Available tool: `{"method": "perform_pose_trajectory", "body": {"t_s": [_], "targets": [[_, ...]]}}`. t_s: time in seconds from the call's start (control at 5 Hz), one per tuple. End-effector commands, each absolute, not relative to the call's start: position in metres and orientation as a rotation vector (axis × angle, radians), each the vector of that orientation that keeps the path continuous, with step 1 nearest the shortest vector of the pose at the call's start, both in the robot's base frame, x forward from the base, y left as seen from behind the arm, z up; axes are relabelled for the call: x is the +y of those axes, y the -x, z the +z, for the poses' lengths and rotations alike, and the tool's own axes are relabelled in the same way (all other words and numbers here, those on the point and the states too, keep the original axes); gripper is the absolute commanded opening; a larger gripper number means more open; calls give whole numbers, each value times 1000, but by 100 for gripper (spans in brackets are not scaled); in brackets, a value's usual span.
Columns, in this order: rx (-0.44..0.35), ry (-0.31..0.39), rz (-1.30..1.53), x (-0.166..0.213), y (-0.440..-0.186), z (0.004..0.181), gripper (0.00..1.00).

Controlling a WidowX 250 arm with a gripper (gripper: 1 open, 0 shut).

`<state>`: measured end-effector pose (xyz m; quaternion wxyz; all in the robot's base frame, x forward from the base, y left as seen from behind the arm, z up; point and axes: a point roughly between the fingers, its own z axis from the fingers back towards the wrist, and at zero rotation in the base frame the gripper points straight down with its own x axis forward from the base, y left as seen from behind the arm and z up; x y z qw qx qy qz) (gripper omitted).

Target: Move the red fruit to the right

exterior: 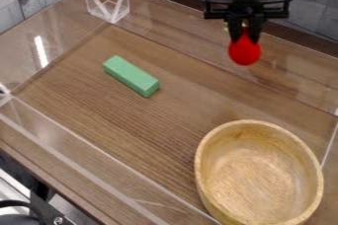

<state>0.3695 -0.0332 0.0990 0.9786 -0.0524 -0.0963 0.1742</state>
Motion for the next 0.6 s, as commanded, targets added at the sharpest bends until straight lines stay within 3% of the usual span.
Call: {"method": "perform_pose_trajectory", "body": {"t_s": [0.0, 0.4], "targets": [[-300, 112, 414, -38, -375, 132, 0], [-312, 85, 499, -49, -374, 128, 0]]}}
